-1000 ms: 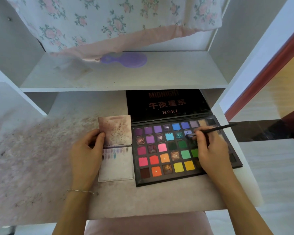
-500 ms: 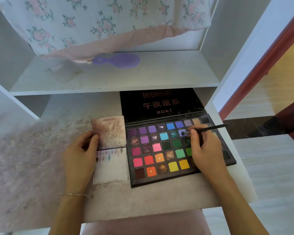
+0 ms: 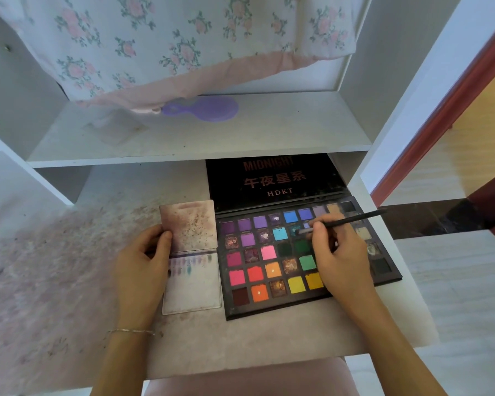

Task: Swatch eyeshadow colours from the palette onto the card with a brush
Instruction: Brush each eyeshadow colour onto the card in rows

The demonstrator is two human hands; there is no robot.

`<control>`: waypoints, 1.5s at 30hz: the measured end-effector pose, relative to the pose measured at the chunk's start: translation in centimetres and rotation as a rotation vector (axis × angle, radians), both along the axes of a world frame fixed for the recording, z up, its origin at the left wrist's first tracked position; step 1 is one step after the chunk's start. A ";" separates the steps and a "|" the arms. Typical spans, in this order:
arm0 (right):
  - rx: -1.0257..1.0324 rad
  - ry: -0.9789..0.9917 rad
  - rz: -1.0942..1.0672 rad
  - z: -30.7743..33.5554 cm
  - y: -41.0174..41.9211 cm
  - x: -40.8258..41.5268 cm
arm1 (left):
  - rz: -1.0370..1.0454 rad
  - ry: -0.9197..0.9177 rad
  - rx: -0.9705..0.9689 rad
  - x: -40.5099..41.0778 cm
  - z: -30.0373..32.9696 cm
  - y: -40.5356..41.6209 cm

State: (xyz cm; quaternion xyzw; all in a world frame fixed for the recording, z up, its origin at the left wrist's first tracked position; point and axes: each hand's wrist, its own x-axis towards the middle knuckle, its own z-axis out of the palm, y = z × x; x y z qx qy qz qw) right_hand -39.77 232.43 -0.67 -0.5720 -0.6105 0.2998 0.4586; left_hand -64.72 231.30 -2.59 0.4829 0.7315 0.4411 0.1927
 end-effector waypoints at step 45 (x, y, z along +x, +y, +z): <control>-0.096 -0.139 0.378 -0.9 -1.9 -10.1 | -0.019 -0.048 0.086 -0.4 -0.4 0.1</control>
